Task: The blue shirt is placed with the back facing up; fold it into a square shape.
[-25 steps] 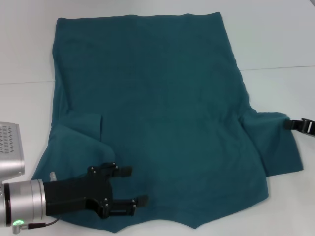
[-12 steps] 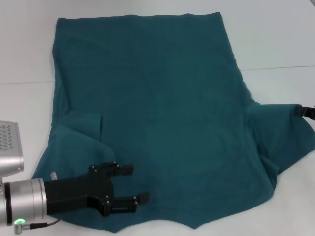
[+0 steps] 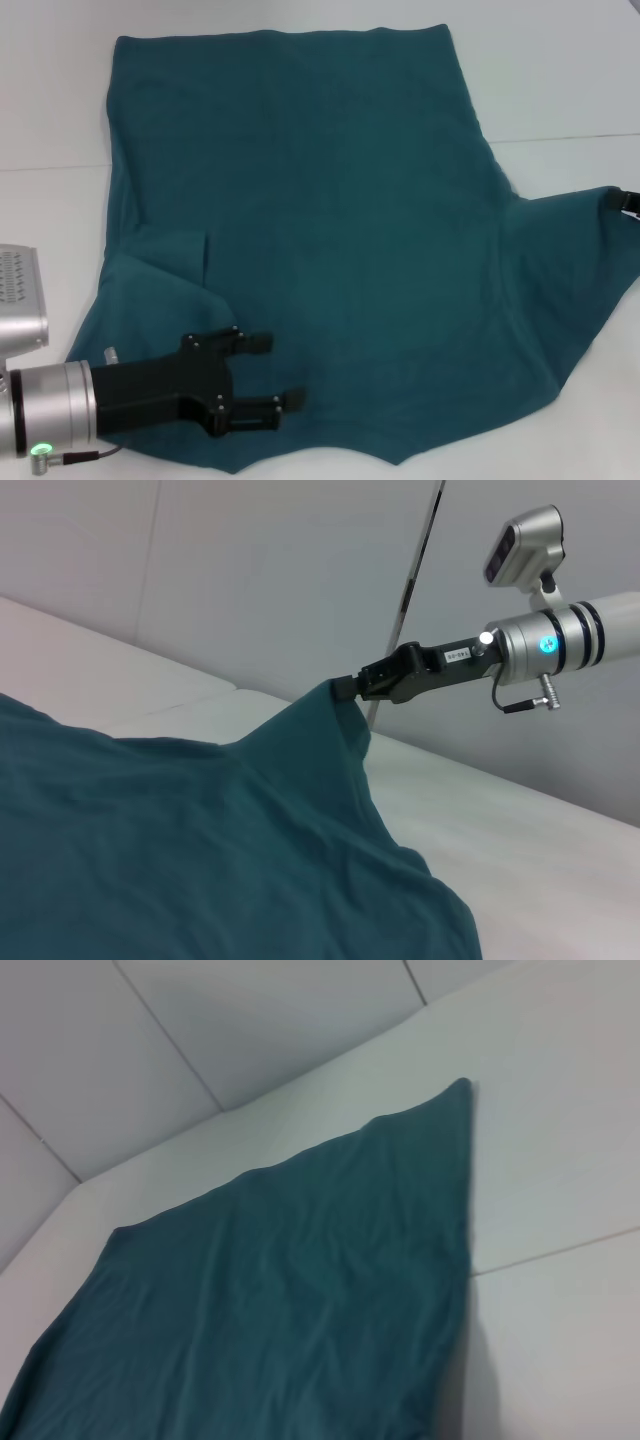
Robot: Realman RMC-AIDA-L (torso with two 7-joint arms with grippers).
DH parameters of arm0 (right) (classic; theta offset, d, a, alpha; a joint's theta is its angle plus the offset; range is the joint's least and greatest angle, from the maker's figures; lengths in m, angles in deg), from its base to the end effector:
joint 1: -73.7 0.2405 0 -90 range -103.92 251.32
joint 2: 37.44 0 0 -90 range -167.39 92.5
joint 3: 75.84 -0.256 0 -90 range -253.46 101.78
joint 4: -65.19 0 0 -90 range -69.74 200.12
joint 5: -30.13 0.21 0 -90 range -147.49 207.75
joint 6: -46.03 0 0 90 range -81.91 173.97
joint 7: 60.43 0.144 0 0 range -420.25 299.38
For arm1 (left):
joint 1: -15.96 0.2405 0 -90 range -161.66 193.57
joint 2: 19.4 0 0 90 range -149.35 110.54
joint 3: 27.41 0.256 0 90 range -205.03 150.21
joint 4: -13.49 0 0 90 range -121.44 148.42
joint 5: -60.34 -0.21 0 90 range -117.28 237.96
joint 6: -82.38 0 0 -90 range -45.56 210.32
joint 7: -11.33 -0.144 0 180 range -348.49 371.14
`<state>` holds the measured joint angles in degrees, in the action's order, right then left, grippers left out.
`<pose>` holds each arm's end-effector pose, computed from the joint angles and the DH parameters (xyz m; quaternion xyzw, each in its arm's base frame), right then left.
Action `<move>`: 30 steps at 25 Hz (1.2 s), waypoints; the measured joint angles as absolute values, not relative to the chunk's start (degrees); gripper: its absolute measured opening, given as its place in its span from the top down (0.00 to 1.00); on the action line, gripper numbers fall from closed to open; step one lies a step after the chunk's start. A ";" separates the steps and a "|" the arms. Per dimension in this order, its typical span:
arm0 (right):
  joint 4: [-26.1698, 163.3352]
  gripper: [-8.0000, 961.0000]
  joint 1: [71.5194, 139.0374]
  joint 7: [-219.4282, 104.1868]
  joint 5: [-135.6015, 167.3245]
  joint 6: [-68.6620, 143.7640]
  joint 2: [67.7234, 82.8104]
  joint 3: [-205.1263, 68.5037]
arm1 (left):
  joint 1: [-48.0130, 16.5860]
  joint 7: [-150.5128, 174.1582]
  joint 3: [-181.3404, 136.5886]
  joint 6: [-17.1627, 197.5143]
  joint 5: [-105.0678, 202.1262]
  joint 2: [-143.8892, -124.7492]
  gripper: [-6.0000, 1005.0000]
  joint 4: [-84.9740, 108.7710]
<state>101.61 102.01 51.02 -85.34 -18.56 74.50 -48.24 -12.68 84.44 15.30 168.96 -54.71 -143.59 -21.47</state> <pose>0.3559 0.3711 0.0959 -0.7255 0.5294 0.2596 0.3550 -0.2546 0.3063 -0.0509 -0.9432 -0.2017 -0.2446 0.0992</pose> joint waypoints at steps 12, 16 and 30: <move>101.66 0.98 104.13 50.75 -85.70 -18.85 75.01 -46.97 | -13.05 84.45 15.37 168.95 -54.68 -143.59 0.13 -21.14; 101.67 0.98 104.99 50.74 -85.71 -18.84 75.17 -45.52 | -13.05 84.45 15.39 168.80 -54.69 -143.59 0.13 -21.13; 101.43 0.96 108.84 50.74 -85.71 -18.22 76.04 -42.53 | -13.10 84.45 15.12 168.24 -54.70 -143.59 0.13 -20.80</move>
